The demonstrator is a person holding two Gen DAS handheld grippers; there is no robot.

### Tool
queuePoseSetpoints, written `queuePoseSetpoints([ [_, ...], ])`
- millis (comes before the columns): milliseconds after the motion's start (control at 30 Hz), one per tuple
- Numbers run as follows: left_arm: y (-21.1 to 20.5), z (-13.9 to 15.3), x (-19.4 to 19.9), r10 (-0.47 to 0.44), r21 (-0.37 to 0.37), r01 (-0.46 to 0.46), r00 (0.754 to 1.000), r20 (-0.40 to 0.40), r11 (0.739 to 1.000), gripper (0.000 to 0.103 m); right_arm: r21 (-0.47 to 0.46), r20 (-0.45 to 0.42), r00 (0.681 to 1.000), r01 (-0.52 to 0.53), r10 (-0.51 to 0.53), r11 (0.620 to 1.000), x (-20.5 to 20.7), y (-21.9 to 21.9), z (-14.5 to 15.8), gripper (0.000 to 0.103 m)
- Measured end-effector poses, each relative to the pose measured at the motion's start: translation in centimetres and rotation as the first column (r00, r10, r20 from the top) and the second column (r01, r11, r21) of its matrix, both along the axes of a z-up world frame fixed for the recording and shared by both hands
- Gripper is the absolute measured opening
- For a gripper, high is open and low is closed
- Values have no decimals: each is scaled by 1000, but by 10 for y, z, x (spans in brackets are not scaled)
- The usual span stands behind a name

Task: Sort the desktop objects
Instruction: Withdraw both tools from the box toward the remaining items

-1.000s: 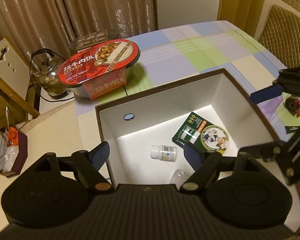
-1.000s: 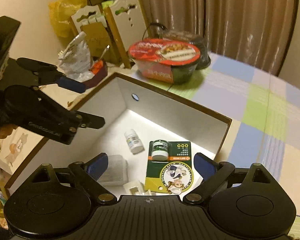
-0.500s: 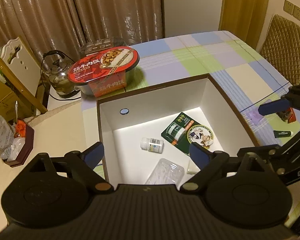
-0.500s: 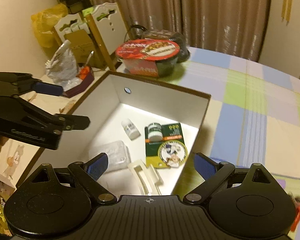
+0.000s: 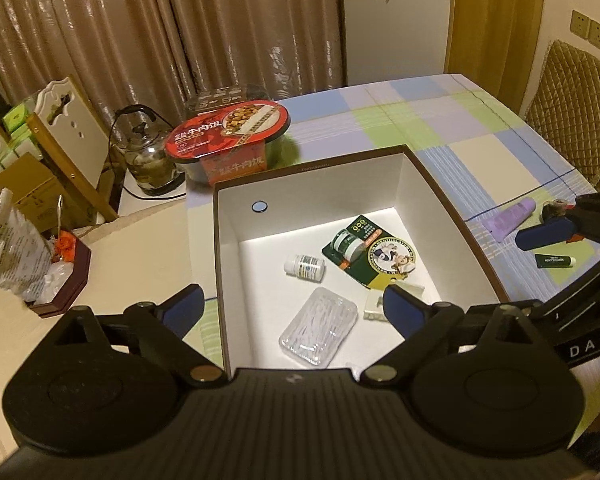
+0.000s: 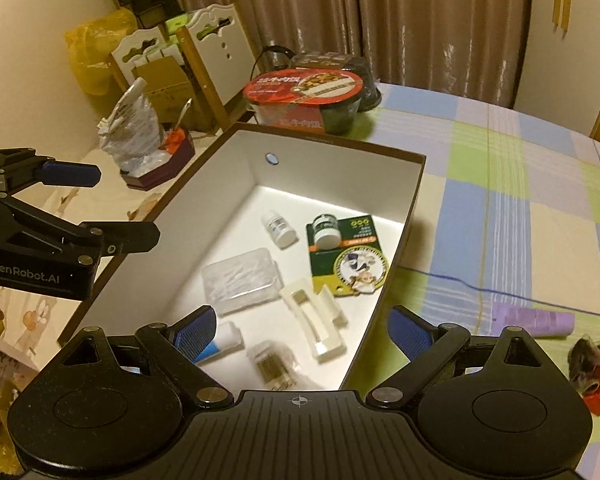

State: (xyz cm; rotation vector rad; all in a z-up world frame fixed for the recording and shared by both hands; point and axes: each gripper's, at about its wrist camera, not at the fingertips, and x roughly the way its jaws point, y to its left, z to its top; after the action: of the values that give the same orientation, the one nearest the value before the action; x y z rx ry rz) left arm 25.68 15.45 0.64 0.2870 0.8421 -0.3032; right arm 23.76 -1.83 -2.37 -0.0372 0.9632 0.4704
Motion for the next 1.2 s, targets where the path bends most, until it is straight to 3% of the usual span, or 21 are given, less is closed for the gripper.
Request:
queuePoseSetpoints([
  [667,2,7,-82,81,17,-81,997,10,997,97,38,-6,992,-122,123,992,-65,-9,3,95],
  [1200,-33,6,-121,117,25,-117,993,-9,993,98,51,-12,982,-186,187,981,-93,-48,4,95],
])
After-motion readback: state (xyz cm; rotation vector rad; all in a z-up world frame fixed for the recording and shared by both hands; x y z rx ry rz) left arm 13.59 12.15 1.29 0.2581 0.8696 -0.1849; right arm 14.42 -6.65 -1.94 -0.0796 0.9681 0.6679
